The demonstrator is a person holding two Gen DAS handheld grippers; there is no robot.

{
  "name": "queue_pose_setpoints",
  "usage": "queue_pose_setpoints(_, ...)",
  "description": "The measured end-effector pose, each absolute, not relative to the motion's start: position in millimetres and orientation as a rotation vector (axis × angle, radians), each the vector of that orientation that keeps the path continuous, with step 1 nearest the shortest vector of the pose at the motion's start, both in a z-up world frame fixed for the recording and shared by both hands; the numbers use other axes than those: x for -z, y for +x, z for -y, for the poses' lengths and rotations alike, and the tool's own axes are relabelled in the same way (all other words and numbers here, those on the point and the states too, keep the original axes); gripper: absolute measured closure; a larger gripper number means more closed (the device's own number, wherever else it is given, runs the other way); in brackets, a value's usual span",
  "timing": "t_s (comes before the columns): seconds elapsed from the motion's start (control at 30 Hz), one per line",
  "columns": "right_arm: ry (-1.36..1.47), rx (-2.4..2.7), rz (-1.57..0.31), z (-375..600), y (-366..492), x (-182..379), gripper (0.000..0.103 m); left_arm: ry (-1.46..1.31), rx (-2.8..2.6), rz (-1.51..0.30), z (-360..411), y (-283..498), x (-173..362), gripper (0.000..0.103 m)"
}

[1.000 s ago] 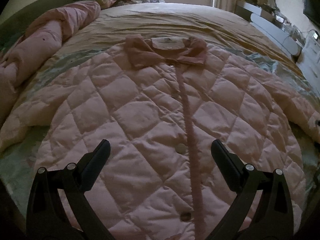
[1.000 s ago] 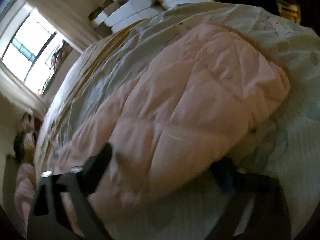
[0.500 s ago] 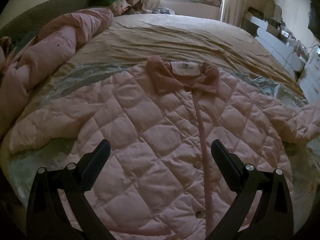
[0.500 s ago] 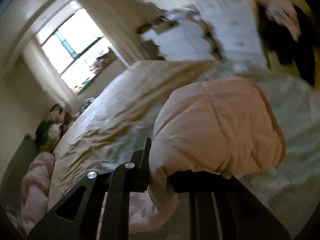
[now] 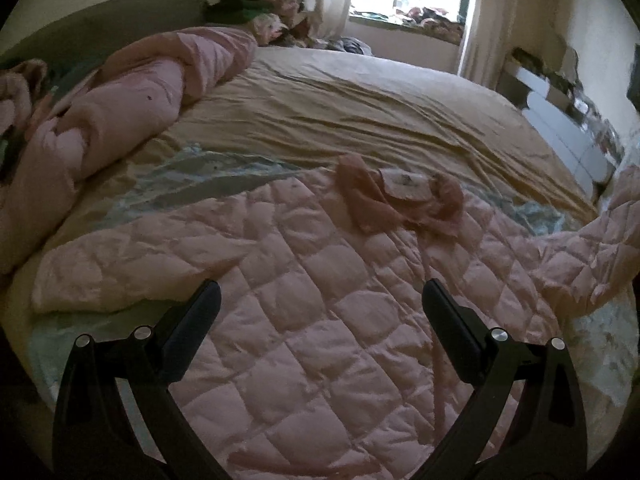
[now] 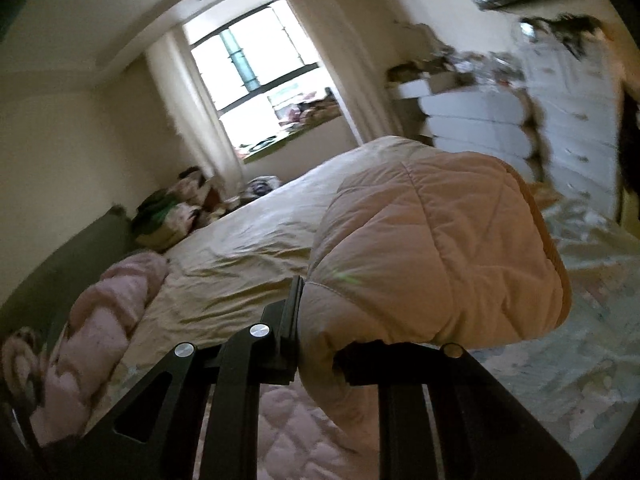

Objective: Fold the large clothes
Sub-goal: 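Lift the sleeve with the right tool and fold it across the jacket body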

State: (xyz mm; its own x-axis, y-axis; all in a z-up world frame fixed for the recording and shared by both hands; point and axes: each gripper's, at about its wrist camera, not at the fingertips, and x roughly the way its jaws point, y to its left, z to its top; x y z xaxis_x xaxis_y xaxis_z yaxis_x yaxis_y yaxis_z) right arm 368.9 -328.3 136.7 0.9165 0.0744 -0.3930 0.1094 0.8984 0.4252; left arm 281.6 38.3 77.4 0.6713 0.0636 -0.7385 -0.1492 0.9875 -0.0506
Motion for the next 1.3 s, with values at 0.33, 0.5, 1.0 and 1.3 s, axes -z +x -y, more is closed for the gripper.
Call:
queue_pose_setpoints(0.33, 0.359, -0.135, -0.419, 232, 382, -162, 0.088, -0.209, -0.146, -0.803, -87, 278, -73, 0.009)
queue_pose_setpoints(0.5, 0.299, -0.195, -0.437, 184, 397, -165, 0.088, -0.240, -0.171, -0.791, -107, 275, -65, 0.009)
queue_pose_setpoints(1.0, 0.104, -0.321, -0.567, 54, 423, -98, 0.088, -0.376, -0.185, -0.785, -160, 281, -43, 0.009)
queue_pose_setpoints(1.3, 0.025, -0.365, -0.758, -3, 430, -2, 0.088, -0.516, -0.124, -0.766, -168, 295, -22, 0.009)
